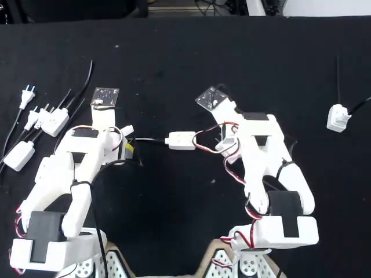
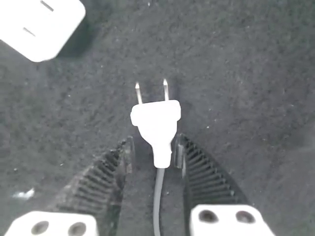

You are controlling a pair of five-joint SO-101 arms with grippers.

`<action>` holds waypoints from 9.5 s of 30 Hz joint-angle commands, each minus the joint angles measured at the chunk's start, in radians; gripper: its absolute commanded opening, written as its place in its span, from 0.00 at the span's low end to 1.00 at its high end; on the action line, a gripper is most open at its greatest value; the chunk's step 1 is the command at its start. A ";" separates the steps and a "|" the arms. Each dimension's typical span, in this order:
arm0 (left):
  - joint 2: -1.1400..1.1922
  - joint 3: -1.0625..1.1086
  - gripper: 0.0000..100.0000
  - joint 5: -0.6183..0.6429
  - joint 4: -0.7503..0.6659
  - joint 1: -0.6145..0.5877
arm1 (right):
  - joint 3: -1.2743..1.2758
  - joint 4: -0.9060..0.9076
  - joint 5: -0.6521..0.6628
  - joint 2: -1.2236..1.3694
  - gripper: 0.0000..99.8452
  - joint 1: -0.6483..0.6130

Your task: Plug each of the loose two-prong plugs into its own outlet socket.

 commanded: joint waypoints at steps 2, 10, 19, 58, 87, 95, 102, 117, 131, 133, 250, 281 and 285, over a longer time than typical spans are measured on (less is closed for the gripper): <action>-0.037 -0.010 0.25 0.005 -0.014 -0.010 | -0.031 0.011 0.003 -0.002 0.13 -0.017; -0.037 -0.010 0.25 0.005 -0.014 -0.010 | -0.062 -0.006 0.002 0.004 0.13 -0.006; -0.037 -0.007 0.25 0.005 -0.014 -0.010 | -0.208 0.172 -0.003 -0.001 0.21 -0.008; -0.037 -0.007 0.25 0.005 -0.014 -0.010 | 0.081 -0.086 0.051 -0.116 0.20 -0.041; -0.035 -0.004 0.25 0.005 -0.014 -0.010 | 0.134 -0.276 0.284 -0.016 0.20 0.038; -0.035 -0.007 0.25 0.005 -0.014 -0.010 | 0.071 -0.255 0.281 0.007 0.17 0.064; -0.035 -0.007 0.25 0.005 -0.014 -0.010 | -0.005 -0.249 0.170 0.007 0.13 0.100; -0.035 -0.005 0.25 0.005 -0.014 -0.010 | -0.036 -0.249 0.155 0.018 0.13 0.104; -0.035 -0.005 0.25 0.005 -0.014 -0.010 | 0.010 -0.210 0.163 -0.004 0.13 0.107; -0.035 -0.005 0.25 0.005 -0.014 -0.010 | 0.015 -0.158 0.158 -0.031 0.13 0.095; -0.035 -0.002 0.25 0.005 -0.014 -0.012 | 0.087 -0.123 0.408 -0.085 0.01 -0.049; -0.035 -0.004 0.25 0.005 -0.014 -0.010 | 0.073 -0.078 0.307 -0.174 0.01 0.068; -0.035 -0.005 0.25 0.005 -0.014 -0.010 | 0.074 0.091 0.278 -0.361 0.01 0.009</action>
